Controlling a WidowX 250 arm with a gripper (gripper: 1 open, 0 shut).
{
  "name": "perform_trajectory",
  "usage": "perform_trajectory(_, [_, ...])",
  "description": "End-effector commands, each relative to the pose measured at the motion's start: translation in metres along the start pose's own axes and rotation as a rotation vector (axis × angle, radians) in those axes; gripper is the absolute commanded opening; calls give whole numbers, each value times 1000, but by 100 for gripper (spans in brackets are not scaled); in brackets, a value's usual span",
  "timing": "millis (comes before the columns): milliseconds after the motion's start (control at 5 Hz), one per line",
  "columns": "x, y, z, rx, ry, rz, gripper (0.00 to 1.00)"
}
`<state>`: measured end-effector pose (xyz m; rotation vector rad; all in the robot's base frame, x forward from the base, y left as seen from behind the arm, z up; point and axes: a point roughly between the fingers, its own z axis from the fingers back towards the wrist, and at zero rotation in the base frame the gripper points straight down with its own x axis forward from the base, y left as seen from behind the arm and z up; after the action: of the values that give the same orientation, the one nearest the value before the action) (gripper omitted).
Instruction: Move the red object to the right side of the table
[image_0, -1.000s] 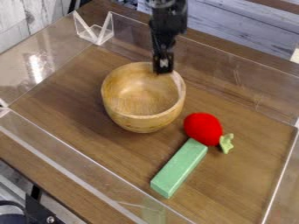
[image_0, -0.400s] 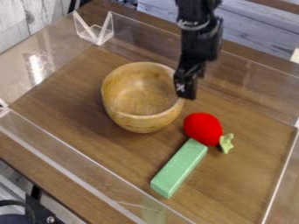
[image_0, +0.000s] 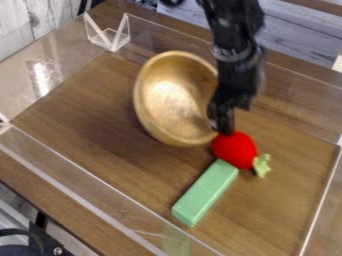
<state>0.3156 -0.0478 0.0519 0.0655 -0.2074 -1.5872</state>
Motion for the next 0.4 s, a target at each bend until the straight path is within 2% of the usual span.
perform_trajectory(0, [6,-3,-11,13,-21,-56,0])
perform_trajectory(200, [14,-10,-7,-4,-4,-5,100])
